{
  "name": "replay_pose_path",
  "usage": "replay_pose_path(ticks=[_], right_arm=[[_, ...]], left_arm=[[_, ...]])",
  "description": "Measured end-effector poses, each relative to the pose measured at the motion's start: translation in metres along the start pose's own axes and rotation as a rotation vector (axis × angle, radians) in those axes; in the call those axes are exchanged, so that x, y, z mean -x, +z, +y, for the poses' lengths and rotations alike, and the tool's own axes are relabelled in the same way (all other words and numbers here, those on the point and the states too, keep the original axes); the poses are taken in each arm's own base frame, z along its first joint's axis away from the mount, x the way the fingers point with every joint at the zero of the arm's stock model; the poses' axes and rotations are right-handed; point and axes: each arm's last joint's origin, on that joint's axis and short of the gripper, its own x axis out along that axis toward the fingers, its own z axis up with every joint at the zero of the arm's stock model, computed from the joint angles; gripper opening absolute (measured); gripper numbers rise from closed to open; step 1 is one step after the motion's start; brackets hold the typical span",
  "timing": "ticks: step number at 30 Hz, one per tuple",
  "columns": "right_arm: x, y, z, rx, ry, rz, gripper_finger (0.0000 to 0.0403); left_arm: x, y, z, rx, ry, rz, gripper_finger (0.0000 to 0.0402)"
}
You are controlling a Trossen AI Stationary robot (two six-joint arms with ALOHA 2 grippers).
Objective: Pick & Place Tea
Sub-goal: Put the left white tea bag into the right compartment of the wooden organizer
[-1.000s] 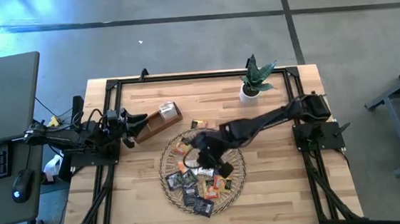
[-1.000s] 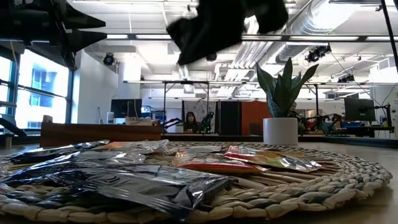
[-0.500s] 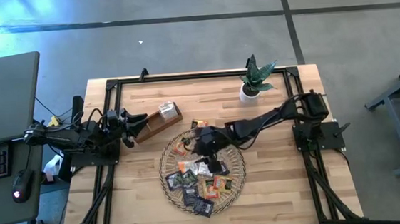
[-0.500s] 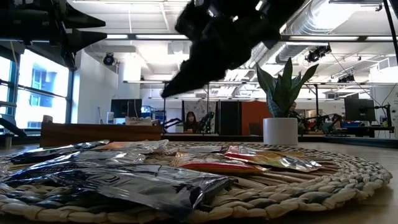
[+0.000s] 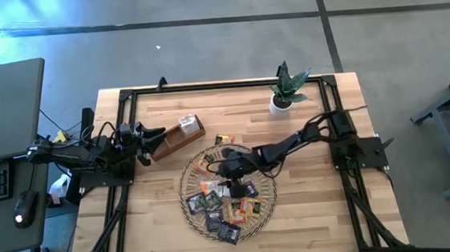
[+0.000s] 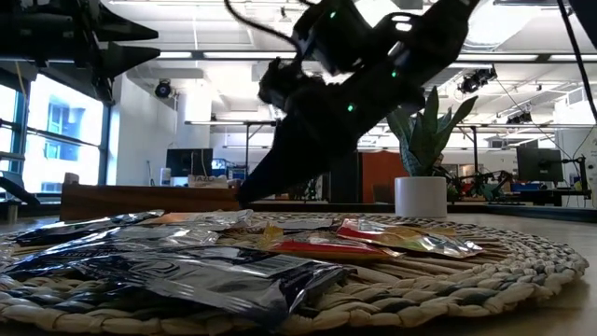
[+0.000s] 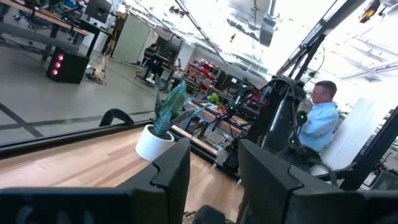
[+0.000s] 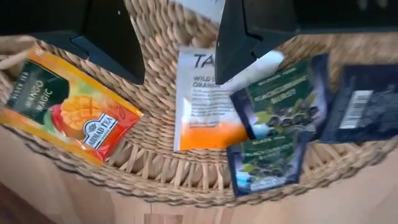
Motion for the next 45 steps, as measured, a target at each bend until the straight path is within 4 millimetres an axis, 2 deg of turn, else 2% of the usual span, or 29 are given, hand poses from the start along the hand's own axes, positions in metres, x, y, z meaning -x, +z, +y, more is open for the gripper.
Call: replay_pose_path(ticks=[14,26,33,36,39,45], right_arm=[[-0.006,-0.007,0.002,-0.072,0.065,0.059,0.0184],[-0.009,-0.006,0.002,-0.044,0.099,0.013,0.0076],[-0.008,0.0,-0.007,-0.033,0.106,-0.044,0.0012],[0.002,0.01,-0.018,0.003,0.064,-0.071,0.0007],[0.02,0.026,-0.033,0.074,-0.026,-0.1,0.0008],[0.057,0.062,-0.062,0.324,-0.324,-0.173,0.0003]], left_arm=[[0.0,0.0,0.0,-0.005,0.001,0.003,0.0135],[0.0,0.0,0.0,-0.006,-0.001,0.005,0.0135],[0.0,0.0,0.0,-0.006,-0.001,0.005,0.0135],[0.0,0.0,0.0,-0.007,-0.001,0.005,0.0135],[0.0,-0.001,0.0,-0.009,0.001,0.008,0.0135],[0.0,-0.001,0.0,-0.034,0.006,0.007,0.0135]])
